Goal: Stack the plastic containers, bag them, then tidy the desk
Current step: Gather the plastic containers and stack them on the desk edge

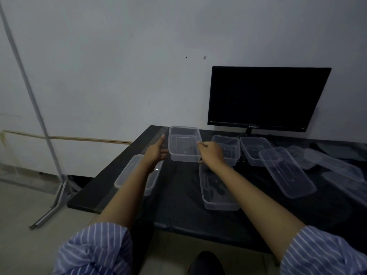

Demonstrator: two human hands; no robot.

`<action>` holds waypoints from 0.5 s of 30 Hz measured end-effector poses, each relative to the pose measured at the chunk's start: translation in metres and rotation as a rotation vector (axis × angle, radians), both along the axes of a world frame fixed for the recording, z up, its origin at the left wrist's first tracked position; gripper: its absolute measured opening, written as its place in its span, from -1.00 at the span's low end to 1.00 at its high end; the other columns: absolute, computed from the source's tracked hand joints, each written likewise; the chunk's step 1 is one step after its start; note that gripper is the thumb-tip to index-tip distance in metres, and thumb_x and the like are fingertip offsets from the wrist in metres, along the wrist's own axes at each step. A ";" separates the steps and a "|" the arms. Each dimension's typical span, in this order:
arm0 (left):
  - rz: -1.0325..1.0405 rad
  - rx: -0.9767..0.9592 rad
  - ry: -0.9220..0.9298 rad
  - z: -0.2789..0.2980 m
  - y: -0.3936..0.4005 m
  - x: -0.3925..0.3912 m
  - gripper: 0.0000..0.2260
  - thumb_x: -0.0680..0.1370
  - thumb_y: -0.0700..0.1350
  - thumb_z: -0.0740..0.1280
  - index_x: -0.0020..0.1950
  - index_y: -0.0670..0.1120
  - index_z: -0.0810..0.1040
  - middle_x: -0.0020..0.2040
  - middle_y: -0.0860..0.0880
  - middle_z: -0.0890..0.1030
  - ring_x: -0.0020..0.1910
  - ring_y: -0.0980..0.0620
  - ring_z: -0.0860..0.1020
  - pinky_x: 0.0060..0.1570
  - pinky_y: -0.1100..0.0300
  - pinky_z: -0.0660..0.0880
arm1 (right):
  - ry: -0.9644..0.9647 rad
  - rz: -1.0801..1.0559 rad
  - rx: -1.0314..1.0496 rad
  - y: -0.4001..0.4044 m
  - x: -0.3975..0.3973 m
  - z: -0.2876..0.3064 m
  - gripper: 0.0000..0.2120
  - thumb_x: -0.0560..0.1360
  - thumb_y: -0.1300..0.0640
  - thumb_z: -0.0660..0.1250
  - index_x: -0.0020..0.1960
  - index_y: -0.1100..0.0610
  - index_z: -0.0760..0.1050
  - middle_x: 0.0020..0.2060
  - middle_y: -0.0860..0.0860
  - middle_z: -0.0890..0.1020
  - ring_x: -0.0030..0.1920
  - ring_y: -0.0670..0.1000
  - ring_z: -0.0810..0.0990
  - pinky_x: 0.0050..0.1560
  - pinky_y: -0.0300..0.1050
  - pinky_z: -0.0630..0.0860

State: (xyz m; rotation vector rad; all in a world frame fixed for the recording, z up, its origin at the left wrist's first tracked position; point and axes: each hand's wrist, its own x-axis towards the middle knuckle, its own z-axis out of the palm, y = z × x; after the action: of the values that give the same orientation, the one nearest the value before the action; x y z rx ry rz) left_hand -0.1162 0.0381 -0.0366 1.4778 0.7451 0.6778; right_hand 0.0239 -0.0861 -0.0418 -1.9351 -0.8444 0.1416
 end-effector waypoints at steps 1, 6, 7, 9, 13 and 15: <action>-0.057 -0.049 -0.020 0.002 -0.009 0.006 -0.55 0.61 0.17 0.14 0.14 -0.20 0.51 -0.16 -0.12 0.54 -0.27 0.02 0.51 -0.31 0.24 0.49 | -0.004 -0.002 0.005 -0.004 0.001 0.002 -0.60 0.61 -0.01 0.18 -0.36 0.13 0.37 -0.43 0.13 0.45 -0.19 0.29 0.65 -0.19 0.12 0.58; -0.174 -0.285 -0.184 -0.003 -0.036 0.038 -0.62 0.59 0.12 0.21 0.25 -0.12 0.49 0.07 -0.15 0.59 -0.03 -0.08 0.59 -0.02 0.00 0.56 | 0.014 -0.037 0.011 -0.034 0.009 0.014 -0.52 0.61 -0.04 0.19 -0.22 0.34 0.56 -0.42 0.14 0.51 -0.24 0.23 0.65 -0.13 0.10 0.57; -0.195 -0.339 -0.227 -0.005 -0.041 0.045 -0.59 0.60 0.09 0.21 0.32 -0.15 0.46 0.07 -0.16 0.60 -0.02 -0.09 0.60 -0.01 -0.03 0.57 | 0.009 -0.044 0.016 -0.042 0.012 0.016 -0.51 0.61 -0.05 0.18 -0.12 0.37 0.59 -0.39 0.16 0.53 -0.22 0.24 0.65 -0.13 0.09 0.57; -0.215 -0.383 -0.291 -0.005 -0.054 0.053 -0.60 0.63 0.03 0.19 0.35 -0.19 0.44 0.02 -0.17 0.62 -0.05 -0.09 0.62 -0.12 -0.01 0.62 | 0.000 -0.054 0.018 -0.055 0.016 0.018 -0.51 0.61 -0.06 0.16 -0.02 0.36 0.60 -0.37 0.18 0.55 -0.26 0.22 0.62 -0.19 0.00 0.53; -0.244 -0.407 -0.329 -0.001 -0.076 0.070 -0.65 0.65 0.00 0.15 0.32 -0.19 0.44 0.05 -0.21 0.60 -0.05 -0.12 0.61 -0.20 0.02 0.63 | -0.029 -0.155 0.104 -0.086 0.033 0.020 -0.60 0.62 -0.09 0.13 0.01 0.20 0.59 -0.23 0.08 0.63 -0.22 0.09 0.58 -0.19 -0.06 0.48; -0.249 -0.413 -0.322 0.000 -0.081 0.078 -0.62 0.64 0.01 0.16 0.35 -0.21 0.42 0.12 -0.25 0.59 -0.01 -0.15 0.60 -0.18 0.00 0.62 | -0.052 -0.242 0.143 -0.102 0.047 0.021 -0.66 0.61 -0.09 0.15 0.04 0.16 0.53 -0.14 0.03 0.61 -0.13 0.08 0.58 -0.15 -0.05 0.46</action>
State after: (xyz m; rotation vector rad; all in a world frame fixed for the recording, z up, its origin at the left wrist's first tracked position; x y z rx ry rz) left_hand -0.0377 -0.0433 -0.0363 1.0286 0.4106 0.5164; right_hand 0.0710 -0.1879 -0.0208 -1.8951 -0.6294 -0.1117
